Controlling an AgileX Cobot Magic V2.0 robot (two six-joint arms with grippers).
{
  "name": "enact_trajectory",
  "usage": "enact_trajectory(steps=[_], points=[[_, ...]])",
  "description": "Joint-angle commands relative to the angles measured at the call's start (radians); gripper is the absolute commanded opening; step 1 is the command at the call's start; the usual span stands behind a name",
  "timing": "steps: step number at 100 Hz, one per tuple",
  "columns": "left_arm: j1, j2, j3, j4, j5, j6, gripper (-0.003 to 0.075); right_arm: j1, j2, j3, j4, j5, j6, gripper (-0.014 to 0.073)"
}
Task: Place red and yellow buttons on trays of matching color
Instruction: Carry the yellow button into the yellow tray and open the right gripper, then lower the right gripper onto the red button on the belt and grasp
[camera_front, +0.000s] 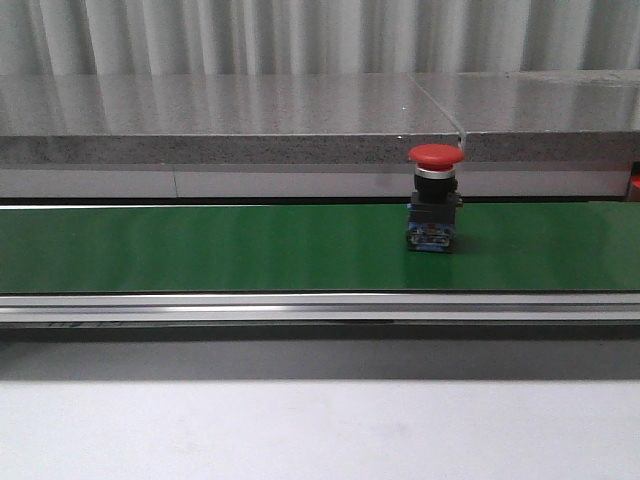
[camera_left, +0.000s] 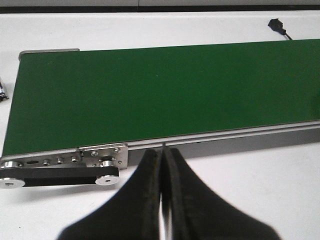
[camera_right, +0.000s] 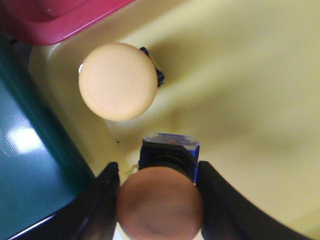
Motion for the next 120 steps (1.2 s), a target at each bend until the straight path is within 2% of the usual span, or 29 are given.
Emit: enact_trajectory(steps=[1, 27, 32, 42, 52, 70, 94, 120], points=[[-0.007, 0.002, -0.026, -0.009, -0.062, 0.0, -0.002, -0.007, -0.015, -0.018, 0.004, -0.04, 0.001, 0.0236], [-0.007, 0.002, -0.026, -0.009, -0.062, 0.0, -0.002, -0.014, 0.028, -0.017, 0.007, -0.037, 0.001, 0.0253], [-0.007, 0.002, -0.026, -0.009, -0.062, 0.0, -0.002, -0.014, 0.031, -0.015, 0.007, -0.037, 0.001, 0.0305], [-0.007, 0.002, -0.026, -0.009, -0.062, 0.0, -0.002, -0.014, 0.031, -0.007, 0.008, -0.038, 0.001, 0.0473], [-0.007, 0.002, -0.026, -0.009, -0.062, 0.0, -0.002, -0.014, 0.031, -0.007, 0.008, -0.042, 0.001, 0.0552], [-0.007, 0.002, -0.026, -0.009, -0.062, 0.0, -0.002, -0.014, 0.009, -0.007, 0.007, -0.042, 0.001, 0.0552], [-0.007, 0.002, -0.026, -0.009, -0.062, 0.0, -0.002, -0.01, -0.122, -0.009, -0.005, -0.013, 0.001, 0.0552], [-0.007, 0.002, -0.026, -0.009, -0.062, 0.0, -0.002, 0.087, -0.241, -0.06, -0.005, 0.083, -0.029, 0.0564]])
